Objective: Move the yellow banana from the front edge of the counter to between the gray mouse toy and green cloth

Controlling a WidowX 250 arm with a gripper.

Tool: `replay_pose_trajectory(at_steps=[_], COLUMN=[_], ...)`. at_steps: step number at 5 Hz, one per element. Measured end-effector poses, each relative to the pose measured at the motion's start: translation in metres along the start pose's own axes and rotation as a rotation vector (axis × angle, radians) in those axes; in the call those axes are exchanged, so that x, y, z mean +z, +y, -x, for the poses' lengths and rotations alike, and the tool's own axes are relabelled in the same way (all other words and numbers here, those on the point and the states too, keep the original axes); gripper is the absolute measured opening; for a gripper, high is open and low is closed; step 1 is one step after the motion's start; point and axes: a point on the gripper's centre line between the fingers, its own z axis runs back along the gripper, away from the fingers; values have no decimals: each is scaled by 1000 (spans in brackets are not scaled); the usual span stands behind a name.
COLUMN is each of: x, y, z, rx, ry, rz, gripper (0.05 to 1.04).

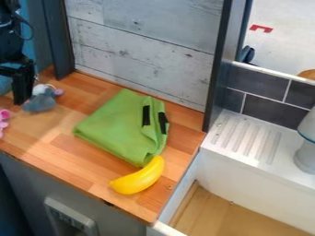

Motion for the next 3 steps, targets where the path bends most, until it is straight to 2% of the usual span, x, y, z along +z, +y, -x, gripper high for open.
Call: replay_pose_trajectory(at_steps=[1,2,3], x=[-9,0,7], y=[-4,-36,-71], z=[2,6,16], rx=[-13,-225,-366], ry=[28,-27,-69], rz=[13,46,47], gripper=[1000,1000,1000])
